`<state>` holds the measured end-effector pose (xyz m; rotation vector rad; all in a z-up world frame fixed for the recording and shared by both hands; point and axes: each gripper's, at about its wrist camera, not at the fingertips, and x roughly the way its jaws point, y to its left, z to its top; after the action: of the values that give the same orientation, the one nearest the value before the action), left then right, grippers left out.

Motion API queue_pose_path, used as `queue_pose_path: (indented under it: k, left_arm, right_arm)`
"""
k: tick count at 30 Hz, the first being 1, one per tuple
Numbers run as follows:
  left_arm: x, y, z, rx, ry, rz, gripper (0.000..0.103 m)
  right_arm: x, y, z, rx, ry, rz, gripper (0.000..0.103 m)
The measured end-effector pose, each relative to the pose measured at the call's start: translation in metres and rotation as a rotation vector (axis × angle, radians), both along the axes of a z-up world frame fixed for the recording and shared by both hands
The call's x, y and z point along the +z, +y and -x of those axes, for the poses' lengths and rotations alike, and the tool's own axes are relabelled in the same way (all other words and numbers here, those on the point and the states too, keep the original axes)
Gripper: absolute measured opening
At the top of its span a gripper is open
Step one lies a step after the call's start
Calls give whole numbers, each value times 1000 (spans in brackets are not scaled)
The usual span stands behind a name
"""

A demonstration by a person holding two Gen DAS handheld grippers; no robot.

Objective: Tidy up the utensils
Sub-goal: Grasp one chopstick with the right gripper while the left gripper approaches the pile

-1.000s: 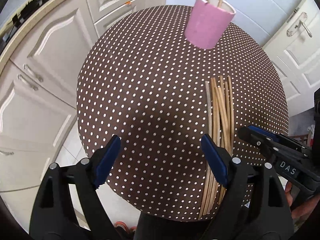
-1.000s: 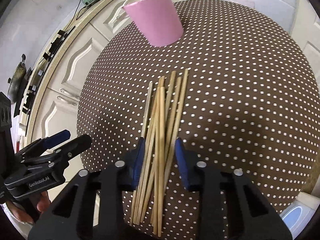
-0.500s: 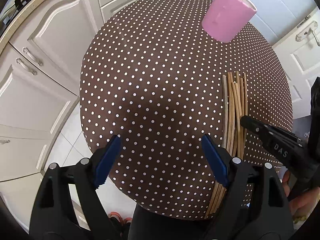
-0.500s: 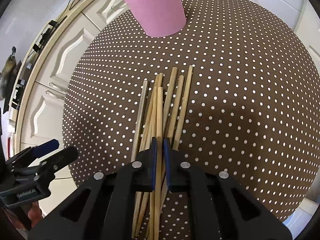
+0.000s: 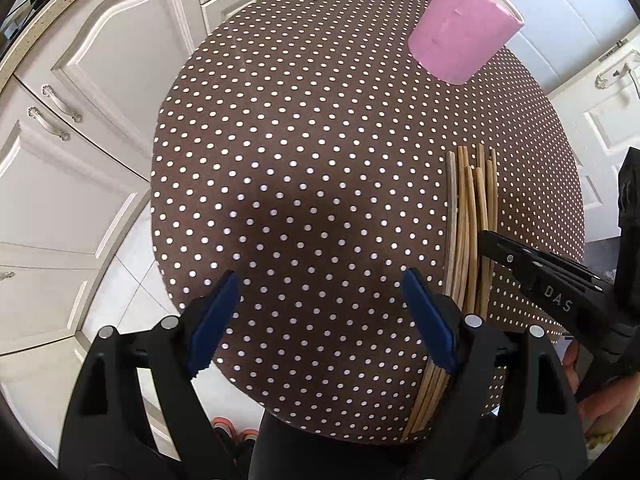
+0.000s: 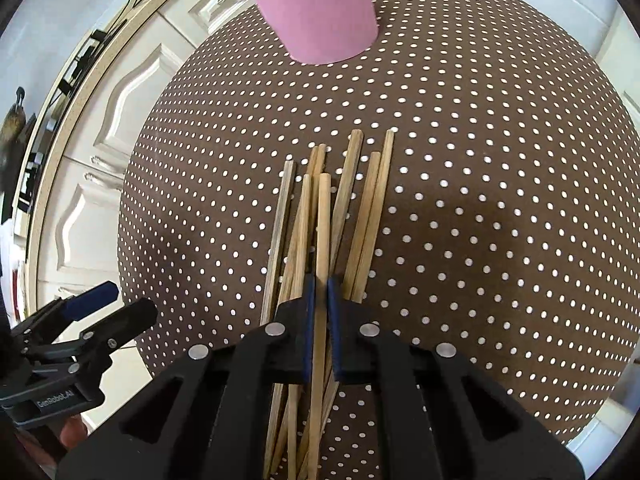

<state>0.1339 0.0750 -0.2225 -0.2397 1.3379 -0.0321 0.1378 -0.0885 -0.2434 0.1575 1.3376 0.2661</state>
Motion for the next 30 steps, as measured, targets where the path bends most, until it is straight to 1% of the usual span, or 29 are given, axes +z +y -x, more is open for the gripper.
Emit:
queue_pose_path:
  k: [4,10,13,20,23,26,30]
  left_arm:
    - [0,-12,-8,-33,-9,12,81]
    - [-3,-40,-20,-98,-10,8,81]
    - [-8,-54,-29,-120,8,-6,81]
    - [-19,-72,-48,-118,43,-34,81]
    - [-28,-76,-55,-103,78,-88,81]
    - [-30,-78,-59,-75,83,-75,81]
    - [-31,-85,-65,-77,96,-75,81]
  right_arm:
    - [9,-22,3,-54,-4,-51,5]
    - [24,-48,8,-102,-41,-78,5]
    - [33,-64,10,-124,-61,-92,5]
    - [42,-82,10,-167,-85,-113,5]
    - [43,-94,11,-184,-83,-116,5]
    - [43,-105,11,-201,-78,-124,5]
    - [40,-108,8,-218,-65,-137,5]
